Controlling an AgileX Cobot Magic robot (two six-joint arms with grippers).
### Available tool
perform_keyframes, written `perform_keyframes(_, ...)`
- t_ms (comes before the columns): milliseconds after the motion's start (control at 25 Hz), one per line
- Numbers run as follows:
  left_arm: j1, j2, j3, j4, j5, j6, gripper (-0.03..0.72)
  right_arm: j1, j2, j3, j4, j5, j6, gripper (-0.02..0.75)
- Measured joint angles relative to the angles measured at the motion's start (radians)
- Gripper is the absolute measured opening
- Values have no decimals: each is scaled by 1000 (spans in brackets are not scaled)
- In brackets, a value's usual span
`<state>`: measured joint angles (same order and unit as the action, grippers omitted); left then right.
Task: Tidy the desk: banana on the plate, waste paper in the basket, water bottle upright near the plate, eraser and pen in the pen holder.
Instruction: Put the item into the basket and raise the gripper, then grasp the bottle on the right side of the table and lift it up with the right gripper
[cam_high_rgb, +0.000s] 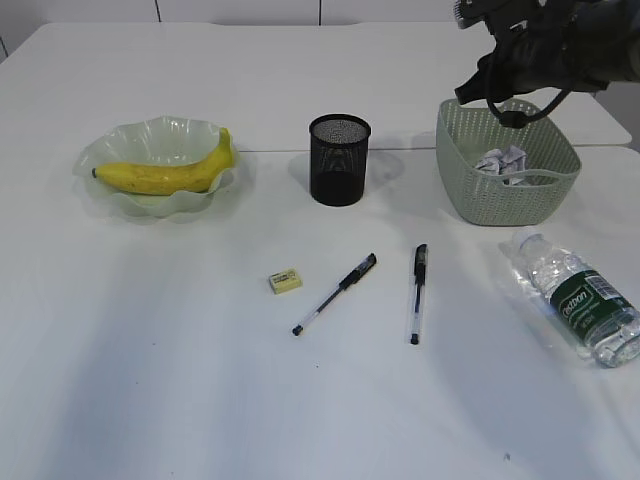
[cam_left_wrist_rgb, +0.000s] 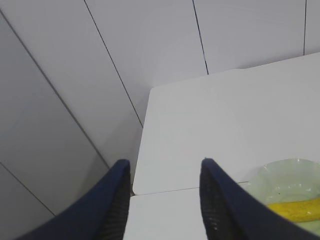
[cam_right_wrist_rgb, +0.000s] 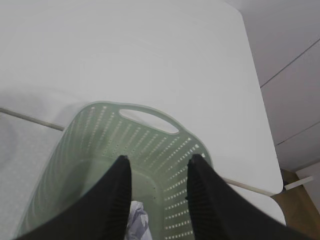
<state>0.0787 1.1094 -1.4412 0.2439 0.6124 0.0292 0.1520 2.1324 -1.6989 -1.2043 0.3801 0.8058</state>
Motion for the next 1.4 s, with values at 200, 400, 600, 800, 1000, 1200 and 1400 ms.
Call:
perform_keyframes(200, 0, 0, 0, 0, 1, 0, 317, 0, 0, 0, -1, -1, 19, 286)
perform_keyframes(400, 0, 0, 0, -2, 2, 0, 317, 0, -46, 0, 93, 44, 40, 286)
perform_keyframes(600, 0, 0, 0, -2, 6, 0, 317, 0, -106, 0, 181, 151, 43, 286)
perform_keyframes(800, 0, 0, 0, -15, 7, 0, 317, 0, -154, -2, 289, 325, -14, 286)
perform_keyframes(1000, 0, 0, 0, -38, 8, 0, 317, 0, -194, -2, 415, 429, -140, 252)
perform_keyframes(1200, 0, 0, 0, -44, 10, 0, 317, 0, -224, -2, 546, 463, -222, 240)
perform_keyframes(1400, 0, 0, 0, -44, 34, 0, 317, 0, -257, -2, 651, 513, -357, 238)
